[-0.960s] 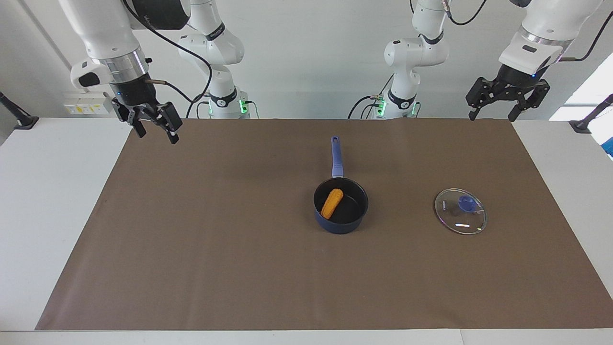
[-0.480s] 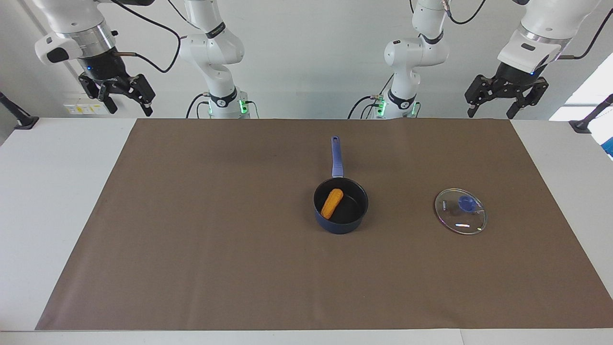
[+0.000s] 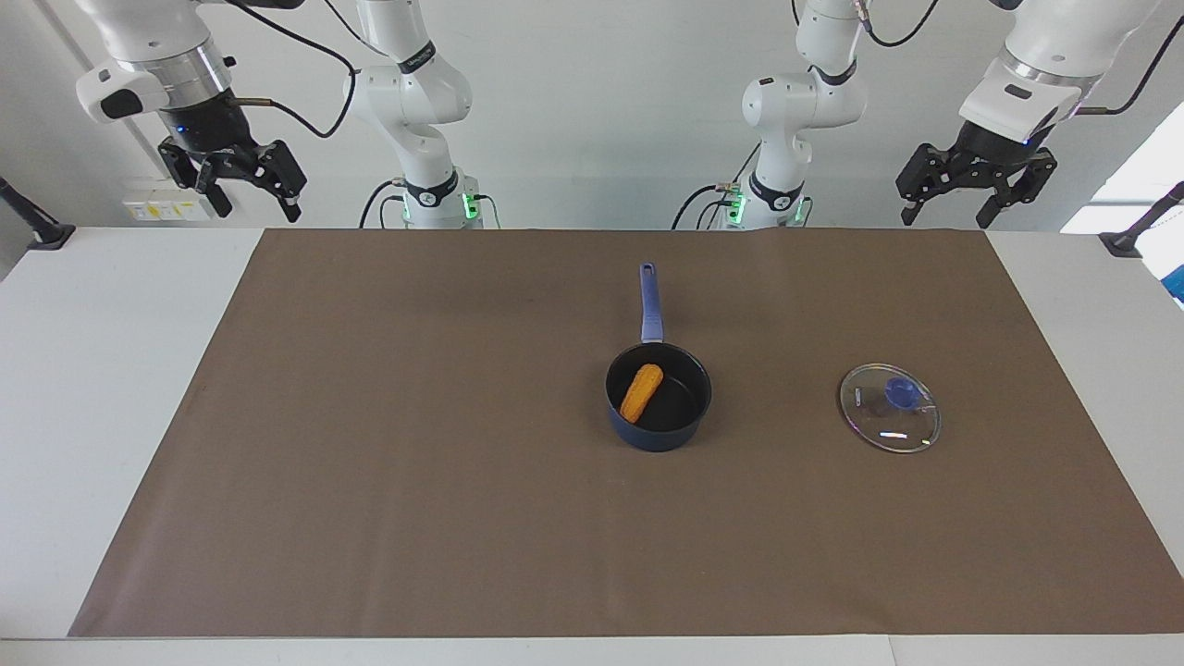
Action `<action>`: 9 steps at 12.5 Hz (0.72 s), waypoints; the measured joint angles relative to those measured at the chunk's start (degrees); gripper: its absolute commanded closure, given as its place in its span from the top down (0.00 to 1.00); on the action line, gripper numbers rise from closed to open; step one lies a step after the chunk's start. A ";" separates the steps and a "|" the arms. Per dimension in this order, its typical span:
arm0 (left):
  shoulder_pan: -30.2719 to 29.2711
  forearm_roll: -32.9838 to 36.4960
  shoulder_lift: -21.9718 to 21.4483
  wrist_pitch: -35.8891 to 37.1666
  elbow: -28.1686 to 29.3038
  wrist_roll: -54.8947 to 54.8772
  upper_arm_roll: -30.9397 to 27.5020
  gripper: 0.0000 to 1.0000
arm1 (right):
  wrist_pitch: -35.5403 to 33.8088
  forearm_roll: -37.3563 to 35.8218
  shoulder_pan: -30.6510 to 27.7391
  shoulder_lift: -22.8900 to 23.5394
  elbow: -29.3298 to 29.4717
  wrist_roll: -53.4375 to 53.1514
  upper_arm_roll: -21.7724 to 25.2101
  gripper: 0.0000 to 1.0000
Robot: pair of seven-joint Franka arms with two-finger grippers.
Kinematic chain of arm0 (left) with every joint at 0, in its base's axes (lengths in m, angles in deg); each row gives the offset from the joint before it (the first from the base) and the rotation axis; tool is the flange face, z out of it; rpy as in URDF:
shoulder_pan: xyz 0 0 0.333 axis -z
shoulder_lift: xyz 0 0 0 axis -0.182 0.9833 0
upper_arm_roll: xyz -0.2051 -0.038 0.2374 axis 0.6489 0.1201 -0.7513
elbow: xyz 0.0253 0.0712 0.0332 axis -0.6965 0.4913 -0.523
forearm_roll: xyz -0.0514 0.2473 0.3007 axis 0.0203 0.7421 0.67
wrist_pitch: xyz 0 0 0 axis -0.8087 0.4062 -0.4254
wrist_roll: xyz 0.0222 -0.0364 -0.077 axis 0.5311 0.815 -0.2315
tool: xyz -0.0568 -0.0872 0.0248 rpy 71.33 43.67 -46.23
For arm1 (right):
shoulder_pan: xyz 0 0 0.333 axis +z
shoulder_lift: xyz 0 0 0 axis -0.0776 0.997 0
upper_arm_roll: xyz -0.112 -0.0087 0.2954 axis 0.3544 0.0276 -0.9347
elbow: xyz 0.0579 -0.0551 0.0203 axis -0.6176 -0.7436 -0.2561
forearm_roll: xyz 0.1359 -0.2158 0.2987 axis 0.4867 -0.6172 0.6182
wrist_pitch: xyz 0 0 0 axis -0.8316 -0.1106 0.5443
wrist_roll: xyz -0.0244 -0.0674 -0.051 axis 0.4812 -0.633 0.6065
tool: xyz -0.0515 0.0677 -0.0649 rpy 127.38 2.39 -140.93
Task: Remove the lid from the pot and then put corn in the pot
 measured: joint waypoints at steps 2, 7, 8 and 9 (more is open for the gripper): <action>2.80 -0.66 -0.02 0.07 0.00 0.00 -3.50 1.00 | 0.00 0.00 0.00 -0.01 -0.04 0.00 0.00 1.00; 3.20 -1.82 -0.05 0.10 -0.01 -0.04 -5.82 1.00 | 0.00 -0.02 0.35 -0.04 -0.07 -0.25 -2.17 1.00; 3.20 -1.83 -0.07 0.10 -0.01 -0.04 -5.82 1.00 | 0.00 -0.03 0.58 -0.05 -0.07 -0.62 -2.61 1.00; 3.18 -1.84 -0.10 0.10 -0.01 -0.04 -5.82 1.00 | 0.00 -0.20 0.90 -0.05 -0.07 -0.89 -2.70 1.00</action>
